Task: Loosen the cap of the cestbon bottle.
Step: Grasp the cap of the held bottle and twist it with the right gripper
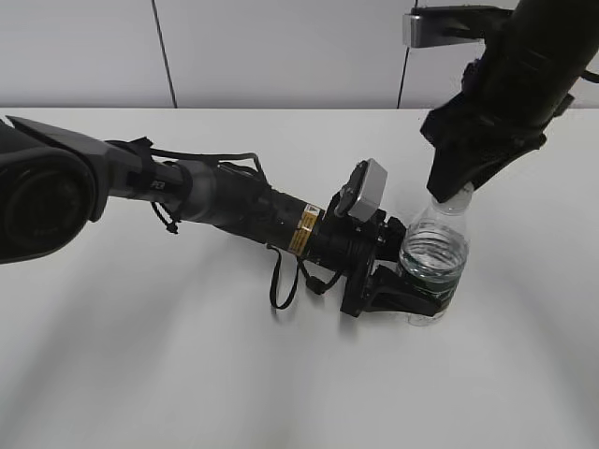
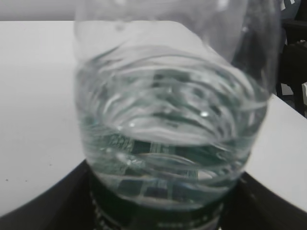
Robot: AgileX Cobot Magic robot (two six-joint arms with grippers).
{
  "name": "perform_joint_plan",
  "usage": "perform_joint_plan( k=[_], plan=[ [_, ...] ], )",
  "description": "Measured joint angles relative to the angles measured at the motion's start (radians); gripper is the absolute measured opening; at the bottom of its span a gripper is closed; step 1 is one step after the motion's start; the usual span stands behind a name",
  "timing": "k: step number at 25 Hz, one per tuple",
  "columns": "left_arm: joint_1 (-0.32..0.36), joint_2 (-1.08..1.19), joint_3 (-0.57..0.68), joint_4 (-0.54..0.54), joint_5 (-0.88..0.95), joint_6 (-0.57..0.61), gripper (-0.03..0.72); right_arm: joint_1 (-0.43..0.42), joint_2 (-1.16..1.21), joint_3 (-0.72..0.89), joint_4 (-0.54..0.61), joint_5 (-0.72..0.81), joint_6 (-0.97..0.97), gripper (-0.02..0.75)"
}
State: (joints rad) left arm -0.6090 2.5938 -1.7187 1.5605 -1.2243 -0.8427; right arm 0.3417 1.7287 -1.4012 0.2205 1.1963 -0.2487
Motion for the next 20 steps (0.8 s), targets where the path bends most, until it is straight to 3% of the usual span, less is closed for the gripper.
perform_joint_plan(
  k=[5, 9, 12, 17, 20],
  plan=[
    [-0.001, 0.0, 0.0, 0.0, 0.001, 0.003, 0.504, 0.003, -0.003, 0.0, -0.006, 0.004, -0.458, 0.295],
    [-0.001, 0.0, 0.0, 0.001, 0.001, 0.003, 0.504, 0.003, -0.004, -0.001, -0.005, 0.006, -0.593, 0.295],
    [-0.001, 0.0, 0.0, 0.002, 0.0, 0.005, 0.504, 0.003, -0.004, -0.001, 0.018, 0.006, -0.574, 0.317],
    [-0.001, 0.0, 0.0, 0.002, -0.001, 0.003, 0.504, 0.003, -0.012, 0.0, 0.04, 0.013, -0.391, 0.607],
    [-0.001, 0.0, 0.0, 0.002, -0.001, 0.003, 0.504, 0.003, -0.037, 0.0, 0.042, 0.013, -0.179, 0.652]
  ],
)
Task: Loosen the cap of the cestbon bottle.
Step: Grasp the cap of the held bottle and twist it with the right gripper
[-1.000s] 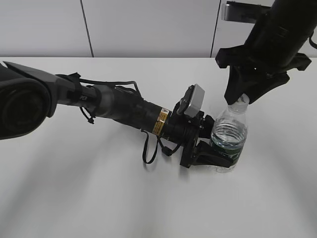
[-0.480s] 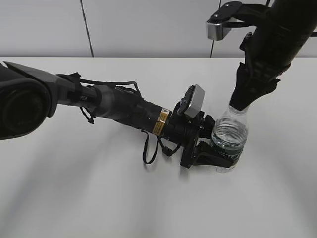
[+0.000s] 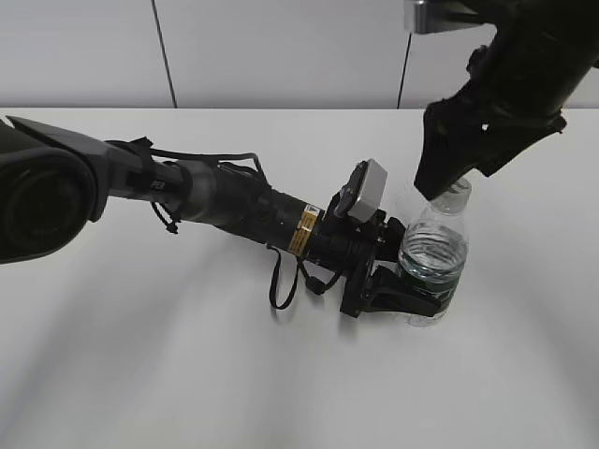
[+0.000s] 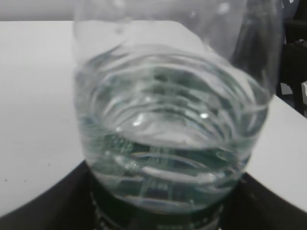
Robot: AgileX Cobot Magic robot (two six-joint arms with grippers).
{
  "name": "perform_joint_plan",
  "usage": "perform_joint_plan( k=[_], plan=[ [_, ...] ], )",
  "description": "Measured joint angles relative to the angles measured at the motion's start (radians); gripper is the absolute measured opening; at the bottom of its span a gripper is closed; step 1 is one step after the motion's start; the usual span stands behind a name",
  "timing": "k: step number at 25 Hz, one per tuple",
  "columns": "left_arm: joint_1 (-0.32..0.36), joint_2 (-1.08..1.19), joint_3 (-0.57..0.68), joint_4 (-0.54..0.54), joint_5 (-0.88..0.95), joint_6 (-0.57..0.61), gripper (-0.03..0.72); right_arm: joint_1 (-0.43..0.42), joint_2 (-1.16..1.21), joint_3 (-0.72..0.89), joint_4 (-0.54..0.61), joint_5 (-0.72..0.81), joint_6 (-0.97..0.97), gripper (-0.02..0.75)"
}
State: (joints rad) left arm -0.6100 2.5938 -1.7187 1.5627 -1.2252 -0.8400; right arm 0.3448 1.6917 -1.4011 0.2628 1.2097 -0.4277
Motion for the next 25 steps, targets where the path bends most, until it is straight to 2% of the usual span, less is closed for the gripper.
perform_joint_plan(
  k=[4, 7, 11, 18, 20, 25],
  plan=[
    [0.0, 0.0, 0.0, 0.0, 0.0, 0.0, 0.504, 0.0, -0.024, 0.0, 0.002, -0.048, 0.384, 0.654],
    [0.0, 0.0, 0.0, 0.0, 0.0, 0.0, 0.504, 0.0, -0.024, 0.0, 0.001, -0.077, 0.545, 0.625],
    [0.0, 0.0, 0.0, 0.0, 0.0, 0.0, 0.504, 0.0, 0.008, 0.0, -0.001, -0.055, 0.576, 0.567],
    [0.0, 0.0, 0.0, 0.0, 0.0, 0.0, 0.504, 0.0, 0.042, 0.001, -0.002, -0.028, 0.561, 0.53],
    [0.0, 0.0, 0.0, 0.0, 0.0, 0.0, 0.504, 0.0, 0.042, 0.001, -0.005, -0.017, 0.551, 0.482],
    [0.0, 0.0, 0.0, 0.0, 0.0, -0.001, 0.504, 0.0, 0.05, 0.001, -0.019, -0.003, 0.521, 0.302]
  ],
)
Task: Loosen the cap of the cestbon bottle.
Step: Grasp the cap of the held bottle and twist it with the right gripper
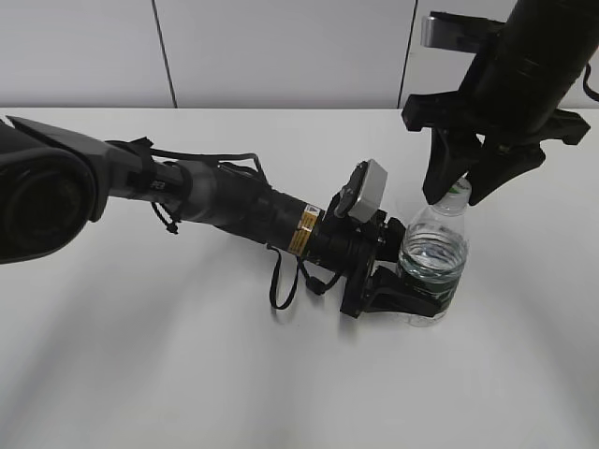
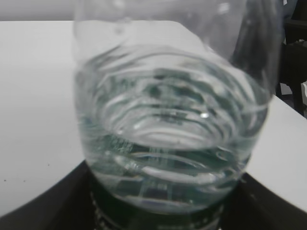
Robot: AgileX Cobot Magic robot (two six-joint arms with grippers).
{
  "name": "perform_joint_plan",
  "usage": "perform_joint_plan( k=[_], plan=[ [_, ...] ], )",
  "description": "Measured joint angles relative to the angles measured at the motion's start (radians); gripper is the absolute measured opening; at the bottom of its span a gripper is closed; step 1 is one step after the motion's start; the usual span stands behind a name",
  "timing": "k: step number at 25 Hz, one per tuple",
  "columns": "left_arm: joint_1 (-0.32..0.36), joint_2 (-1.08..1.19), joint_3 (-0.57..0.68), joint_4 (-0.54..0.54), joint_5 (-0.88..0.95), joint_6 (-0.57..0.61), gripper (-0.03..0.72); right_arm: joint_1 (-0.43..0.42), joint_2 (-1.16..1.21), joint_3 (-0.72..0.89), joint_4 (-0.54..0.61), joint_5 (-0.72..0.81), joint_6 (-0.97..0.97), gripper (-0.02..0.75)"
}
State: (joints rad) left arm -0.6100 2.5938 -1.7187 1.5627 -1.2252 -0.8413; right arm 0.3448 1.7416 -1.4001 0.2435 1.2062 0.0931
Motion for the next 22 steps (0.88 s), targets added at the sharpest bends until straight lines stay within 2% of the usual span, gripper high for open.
perform_joint_plan(
  k=[5, 8, 13, 17, 19, 22],
  plan=[
    [0.0, 0.0, 0.0, 0.0, 0.0, 0.0, 0.504, 0.0, 0.0, 0.0, 0.0, 0.0, -0.13, 0.303],
    [0.0, 0.0, 0.0, 0.0, 0.0, 0.001, 0.504, 0.0, 0.0, 0.0, 0.0, 0.001, -0.345, 0.303],
    [0.0, 0.0, 0.0, 0.004, -0.002, 0.006, 0.504, 0.0, 0.0, 0.0, 0.003, 0.003, -0.815, 0.303],
    [0.0, 0.0, 0.0, 0.005, -0.002, 0.009, 0.504, 0.0, 0.0, 0.0, 0.011, 0.006, -0.95, 0.303],
    [0.0, 0.0, 0.0, 0.006, -0.002, 0.008, 0.504, 0.0, 0.0, 0.0, 0.015, 0.006, -0.957, 0.33],
    [0.0, 0.0, 0.0, 0.004, -0.002, 0.003, 0.504, 0.0, 0.002, 0.0, 0.034, 0.006, -0.937, 0.452]
  ],
)
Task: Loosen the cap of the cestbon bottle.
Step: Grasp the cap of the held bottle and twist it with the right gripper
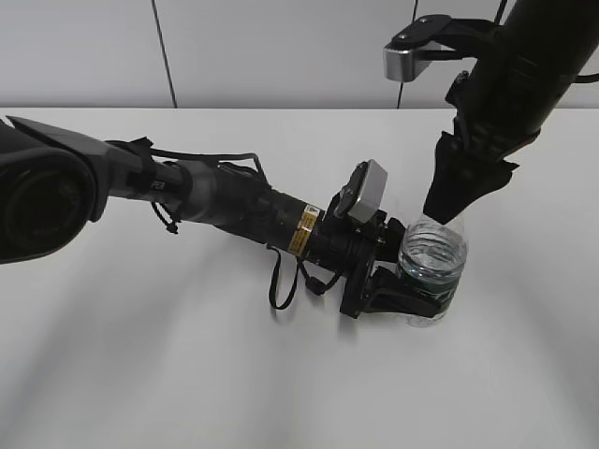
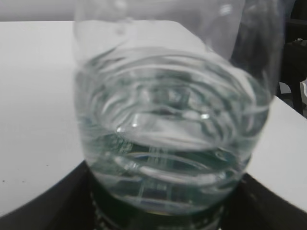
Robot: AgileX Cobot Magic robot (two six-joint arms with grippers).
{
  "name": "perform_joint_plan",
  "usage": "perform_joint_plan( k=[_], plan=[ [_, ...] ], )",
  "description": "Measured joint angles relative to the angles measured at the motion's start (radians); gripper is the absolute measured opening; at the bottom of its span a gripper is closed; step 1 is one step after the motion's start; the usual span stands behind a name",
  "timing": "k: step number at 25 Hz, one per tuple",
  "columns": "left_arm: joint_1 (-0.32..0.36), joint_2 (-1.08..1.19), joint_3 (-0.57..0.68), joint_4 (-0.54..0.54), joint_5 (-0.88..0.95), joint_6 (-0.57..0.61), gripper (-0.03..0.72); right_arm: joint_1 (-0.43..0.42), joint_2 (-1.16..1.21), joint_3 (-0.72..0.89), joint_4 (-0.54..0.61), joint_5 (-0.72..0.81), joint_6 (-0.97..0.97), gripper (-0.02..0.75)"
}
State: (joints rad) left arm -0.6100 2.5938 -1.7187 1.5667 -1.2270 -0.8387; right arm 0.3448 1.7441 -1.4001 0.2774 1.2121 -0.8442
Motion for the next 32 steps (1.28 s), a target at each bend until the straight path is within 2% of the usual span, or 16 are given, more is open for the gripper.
perform_joint_plan(
  k=[2, 4, 12, 23, 25, 27, 32],
  plan=[
    [0.0, 0.0, 0.0, 0.0, 0.0, 0.0, 0.504, 0.0, 0.0, 0.0, 0.024, 0.0, 0.058, 0.523],
    [0.0, 0.0, 0.0, -0.001, 0.0, 0.0, 0.504, 0.0, 0.0, 0.0, 0.042, 0.0, 0.169, 0.561],
    [0.0, 0.0, 0.0, -0.001, 0.0, -0.001, 0.504, 0.0, -0.019, 0.0, 0.009, -0.038, 0.864, 0.587],
    [0.0, 0.0, 0.0, -0.001, 0.0, -0.001, 0.504, 0.0, -0.02, 0.0, -0.007, -0.023, 0.998, 0.588],
    [0.0, 0.0, 0.0, -0.001, 0.0, -0.001, 0.504, 0.0, -0.02, 0.0, -0.011, -0.021, 1.0, 0.573],
    [0.0, 0.0, 0.0, -0.001, 0.0, -0.001, 0.504, 0.0, -0.02, 0.0, -0.014, -0.018, 1.001, 0.524],
    [0.0, 0.0, 0.0, -0.001, 0.0, -0.001, 0.504, 0.0, -0.02, 0.0, -0.019, -0.018, 0.988, 0.328]
  ],
)
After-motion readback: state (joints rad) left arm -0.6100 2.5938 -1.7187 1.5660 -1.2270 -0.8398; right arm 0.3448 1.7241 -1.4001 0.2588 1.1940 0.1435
